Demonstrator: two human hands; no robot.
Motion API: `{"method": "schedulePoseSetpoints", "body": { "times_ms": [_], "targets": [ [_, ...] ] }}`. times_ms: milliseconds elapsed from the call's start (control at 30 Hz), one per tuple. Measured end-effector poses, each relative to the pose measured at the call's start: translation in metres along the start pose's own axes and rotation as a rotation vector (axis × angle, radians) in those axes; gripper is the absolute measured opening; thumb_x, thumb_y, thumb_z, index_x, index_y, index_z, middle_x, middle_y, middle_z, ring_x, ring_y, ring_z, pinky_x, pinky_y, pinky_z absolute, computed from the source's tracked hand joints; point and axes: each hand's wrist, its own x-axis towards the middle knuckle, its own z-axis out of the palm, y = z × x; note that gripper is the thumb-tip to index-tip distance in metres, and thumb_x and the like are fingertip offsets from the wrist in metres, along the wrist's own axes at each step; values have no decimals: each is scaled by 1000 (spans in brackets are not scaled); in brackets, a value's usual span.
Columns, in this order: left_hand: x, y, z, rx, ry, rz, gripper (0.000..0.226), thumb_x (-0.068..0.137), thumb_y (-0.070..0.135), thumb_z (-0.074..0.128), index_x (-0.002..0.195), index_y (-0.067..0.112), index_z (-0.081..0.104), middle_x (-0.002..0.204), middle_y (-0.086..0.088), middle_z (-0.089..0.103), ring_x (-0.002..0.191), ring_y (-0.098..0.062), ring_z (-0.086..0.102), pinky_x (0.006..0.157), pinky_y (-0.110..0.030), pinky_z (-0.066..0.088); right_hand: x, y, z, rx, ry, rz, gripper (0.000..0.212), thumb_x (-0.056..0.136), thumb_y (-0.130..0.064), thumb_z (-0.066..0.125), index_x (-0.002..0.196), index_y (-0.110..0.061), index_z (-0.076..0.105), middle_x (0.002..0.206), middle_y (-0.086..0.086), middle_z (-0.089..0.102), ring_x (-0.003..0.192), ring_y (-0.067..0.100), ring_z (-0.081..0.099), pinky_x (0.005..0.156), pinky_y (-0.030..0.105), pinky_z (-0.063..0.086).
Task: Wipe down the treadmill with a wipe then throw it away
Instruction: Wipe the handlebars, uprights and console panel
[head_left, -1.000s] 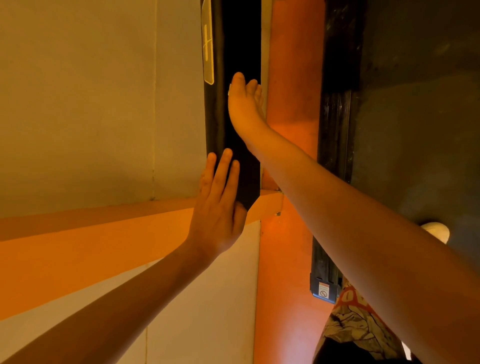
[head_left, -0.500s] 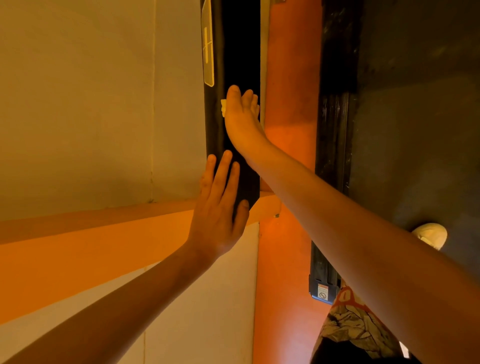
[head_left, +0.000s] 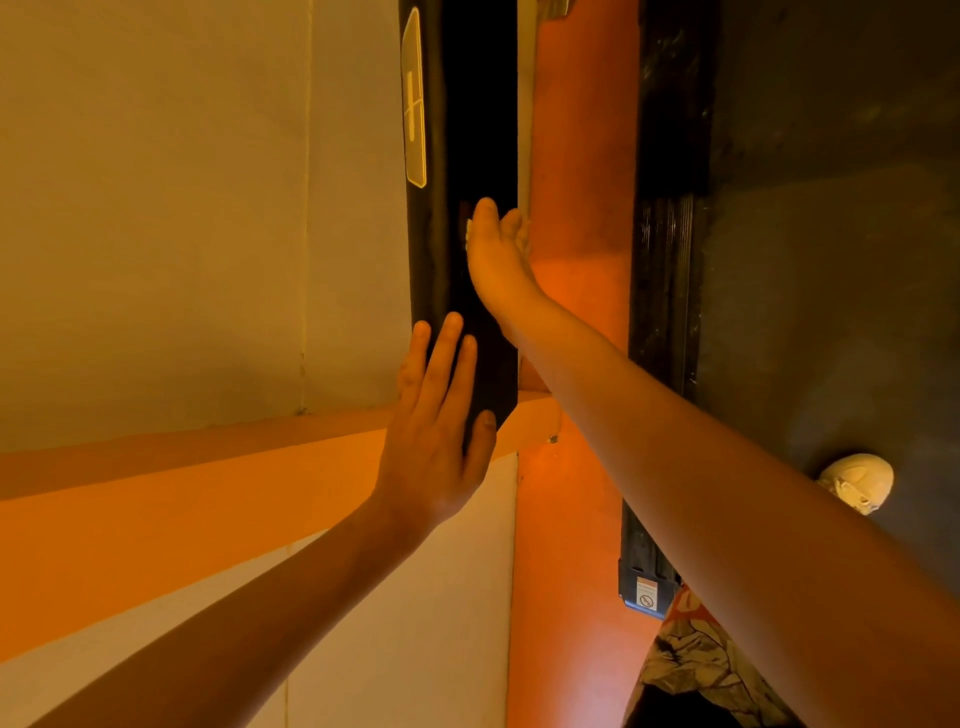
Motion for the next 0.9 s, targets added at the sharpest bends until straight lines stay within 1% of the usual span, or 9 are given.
{"method": "schedulePoseSetpoints", "body": {
  "times_ms": [100,233,333,433,533,600,700,767,900],
  "targets": [
    [0,0,0,5,1,-3,62,101,23,48,154,-5,31,167,-16,16,156,-41,7,127,-49,16,-4,-4,4,30,22,97,67,111,-45,18,164,-8,-2,172,11,-6,158,26,-5,128,47,0],
    [1,0,0,-21,-8,-26,64,100,23,46,157,1,25,169,-11,12,157,-38,4,128,-44,11,-19,-6,18,35,-23,39,67,111,-47,18,163,-12,-5,172,9,-8,158,25,-7,126,46,-1],
    [0,0,0,-2,-13,-21,64,101,24,47,156,0,26,168,-11,12,157,-38,4,128,-46,13,-14,-3,11,27,-25,23,74,106,-54,20,164,-11,1,172,9,-3,159,25,-2,126,47,2],
    [0,-1,-2,7,-30,-12,63,102,26,45,156,0,26,169,-12,11,157,-39,5,127,-46,14,-13,0,3,14,-58,25,67,111,-47,17,162,-13,-10,171,6,-15,158,22,-13,125,44,-4],
    [-1,-4,-13,-2,-112,8,64,105,31,41,159,4,19,172,-2,0,158,-34,-1,128,-38,6,-21,10,-1,13,-101,-29,65,112,-46,16,162,-16,-12,171,2,-18,157,18,-16,124,40,-6],
    [2,-12,-26,-21,-180,39,63,107,32,39,160,8,17,172,4,0,159,-28,-1,128,-33,5,-25,16,-3,30,-111,-59,65,111,-47,17,162,-17,-11,171,0,-18,156,15,-16,123,37,-6],
    [18,-36,-49,58,-260,141,58,108,32,36,160,11,21,170,3,12,159,-21,7,128,-36,9,-26,21,0,71,-93,-76,65,111,-46,18,163,-18,-10,171,-1,-17,156,14,-15,123,34,-6],
    [37,-53,-60,155,-303,243,58,107,32,36,159,11,23,168,-1,19,158,-19,10,128,-39,10,-28,22,1,99,-72,-88,65,111,-47,19,163,-19,-10,171,-2,-16,156,13,-14,122,33,-6],
    [64,-65,-68,237,-356,369,62,106,36,40,159,9,22,168,-7,20,158,-22,11,128,-40,12,-29,25,2,116,-68,-94,65,111,-48,20,163,-20,-8,171,-3,-16,156,12,-15,122,34,-5]
  ]
}}
